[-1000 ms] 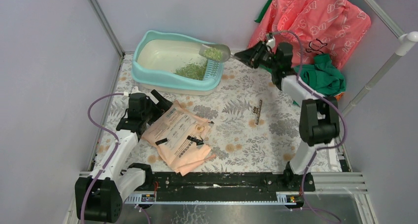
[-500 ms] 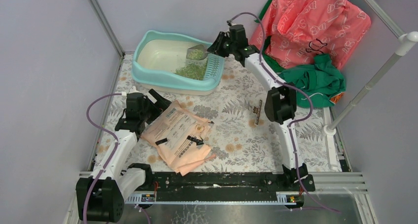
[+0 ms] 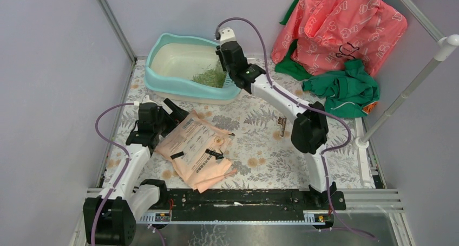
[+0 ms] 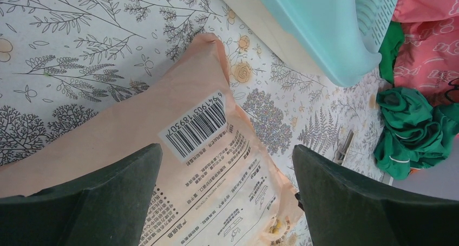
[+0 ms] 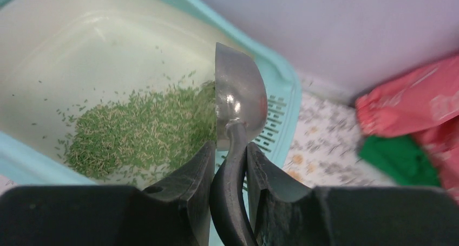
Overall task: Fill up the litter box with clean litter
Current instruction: Pour the cat litter into the litter box.
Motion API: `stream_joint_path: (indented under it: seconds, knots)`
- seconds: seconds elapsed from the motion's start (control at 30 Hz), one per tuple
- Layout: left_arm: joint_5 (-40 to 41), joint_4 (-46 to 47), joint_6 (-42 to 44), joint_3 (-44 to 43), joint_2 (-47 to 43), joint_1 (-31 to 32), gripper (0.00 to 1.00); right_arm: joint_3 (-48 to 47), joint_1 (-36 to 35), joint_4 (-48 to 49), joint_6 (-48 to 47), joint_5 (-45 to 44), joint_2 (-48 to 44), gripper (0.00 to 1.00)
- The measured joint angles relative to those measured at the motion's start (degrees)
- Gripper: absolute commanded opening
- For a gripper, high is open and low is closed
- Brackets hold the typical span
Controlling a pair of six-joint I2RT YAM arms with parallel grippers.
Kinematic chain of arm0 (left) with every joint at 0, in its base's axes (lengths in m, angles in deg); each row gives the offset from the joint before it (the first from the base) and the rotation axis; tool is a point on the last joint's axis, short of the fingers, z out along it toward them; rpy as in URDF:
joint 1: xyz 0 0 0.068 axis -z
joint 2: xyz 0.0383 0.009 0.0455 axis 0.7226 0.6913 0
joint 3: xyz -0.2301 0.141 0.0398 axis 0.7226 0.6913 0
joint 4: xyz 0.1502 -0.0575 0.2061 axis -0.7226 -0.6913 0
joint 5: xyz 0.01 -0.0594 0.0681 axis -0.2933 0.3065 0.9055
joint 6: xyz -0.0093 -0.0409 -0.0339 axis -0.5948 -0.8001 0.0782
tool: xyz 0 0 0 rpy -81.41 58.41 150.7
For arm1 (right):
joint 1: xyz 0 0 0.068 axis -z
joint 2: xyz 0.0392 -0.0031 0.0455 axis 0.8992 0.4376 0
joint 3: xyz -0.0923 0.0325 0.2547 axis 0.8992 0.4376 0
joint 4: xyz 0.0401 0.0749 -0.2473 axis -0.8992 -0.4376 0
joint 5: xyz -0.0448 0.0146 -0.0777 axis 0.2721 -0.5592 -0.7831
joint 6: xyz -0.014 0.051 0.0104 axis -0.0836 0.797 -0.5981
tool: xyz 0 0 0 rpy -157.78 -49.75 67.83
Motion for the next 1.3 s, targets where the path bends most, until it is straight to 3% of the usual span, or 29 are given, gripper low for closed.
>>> stream_joint_path:
  seconds: [0.27, 0.57, 0.77, 1.0, 1.13, 1.3]
  knots:
    - [0.02, -0.15, 0.00, 0.00, -0.79, 0.00, 0.99, 4.81, -9.46, 12.35, -19.93, -7.87, -6.19, 0.00]
    - [0.17, -0.92, 0.20, 0.00, -2.14, 0.00, 0.99, 13.42, -10.21, 13.77, -23.63, -10.32, -6.62, 0.00]
    - [0.79, -2.21, 0.66, 0.00, -2.32, 0.00, 0.99, 25.75, -7.39, 4.92, -13.14, -5.29, -18.71, 0.00]
    - [1.18, -2.86, 1.11, 0.00, -2.32, -0.31, 0.99, 42.60, -4.37, -5.40, 3.93, 5.46, -52.89, 0.00]
    - [1.20, -2.78, 1.11, 0.00, -1.49, -0.31, 0.99, 52.33, -4.44, -8.92, 13.38, 14.64, -67.30, 0.00]
    - [1.20, -2.75, 1.14, 0.00, -0.52, -0.31, 0.99, 67.19, -4.57, -11.52, 23.98, 26.16, -73.85, 0.00]
